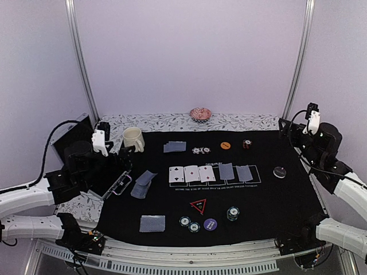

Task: Distribute texas hold em gaming equipment
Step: Reset both arms

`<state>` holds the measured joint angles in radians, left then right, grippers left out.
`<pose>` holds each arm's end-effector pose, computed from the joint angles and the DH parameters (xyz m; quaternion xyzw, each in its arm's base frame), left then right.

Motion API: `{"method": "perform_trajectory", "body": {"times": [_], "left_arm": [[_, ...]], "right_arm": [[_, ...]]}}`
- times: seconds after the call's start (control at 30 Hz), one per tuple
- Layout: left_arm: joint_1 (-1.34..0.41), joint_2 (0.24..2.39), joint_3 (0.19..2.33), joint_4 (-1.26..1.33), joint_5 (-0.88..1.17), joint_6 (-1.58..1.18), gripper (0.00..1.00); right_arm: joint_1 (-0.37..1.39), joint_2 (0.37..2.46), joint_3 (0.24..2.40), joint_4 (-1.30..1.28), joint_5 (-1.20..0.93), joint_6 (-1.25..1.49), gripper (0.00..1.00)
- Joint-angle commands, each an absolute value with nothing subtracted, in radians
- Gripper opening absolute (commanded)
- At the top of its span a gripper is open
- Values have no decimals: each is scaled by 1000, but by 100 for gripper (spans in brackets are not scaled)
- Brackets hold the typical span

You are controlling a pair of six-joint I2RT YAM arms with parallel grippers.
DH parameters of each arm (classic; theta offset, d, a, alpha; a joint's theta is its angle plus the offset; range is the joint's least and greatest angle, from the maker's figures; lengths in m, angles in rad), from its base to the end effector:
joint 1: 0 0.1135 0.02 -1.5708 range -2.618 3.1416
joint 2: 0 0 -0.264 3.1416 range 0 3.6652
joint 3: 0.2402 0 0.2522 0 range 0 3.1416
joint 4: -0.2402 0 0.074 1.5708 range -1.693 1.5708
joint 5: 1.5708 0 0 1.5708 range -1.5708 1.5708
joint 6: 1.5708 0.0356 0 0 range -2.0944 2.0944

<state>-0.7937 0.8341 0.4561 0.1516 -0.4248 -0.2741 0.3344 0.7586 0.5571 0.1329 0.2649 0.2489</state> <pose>0.1480 -0.1296 0.2505 0.0696 0.7729 -0.1678 0.6079 0.1811 0.0531 0.2974 0.0591 0.7277 0.1021 0.6757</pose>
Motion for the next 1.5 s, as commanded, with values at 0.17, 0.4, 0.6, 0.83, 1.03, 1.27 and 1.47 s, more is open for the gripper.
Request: {"method": "perform_trajectory", "body": {"times": [0.17,0.4,0.6,0.83,1.03,1.27,1.47], "left_arm": [[-428,934,497,319,-544,-142,98],[-275,988,289,797,-613,-23,98],[-224,1163,208,1038,-577,4,98],[-205,1341,174,1229,-499,44,98],[-118,1512,119,1552,-418,60,98],[-81,1544,188,1403,-317,28,98],[-67,1562,221,1373,-305,26,98]], "right_arm": [[-117,944,438,573,8,254,99],[-128,1118,254,924,-13,111,99],[-130,1267,173,1194,-104,94,99],[-128,1560,101,1612,-209,67,99],[-128,1543,179,1419,-287,37,99],[-123,1544,208,1371,-290,22,99],[-124,1544,207,1370,-290,23,99]]}}
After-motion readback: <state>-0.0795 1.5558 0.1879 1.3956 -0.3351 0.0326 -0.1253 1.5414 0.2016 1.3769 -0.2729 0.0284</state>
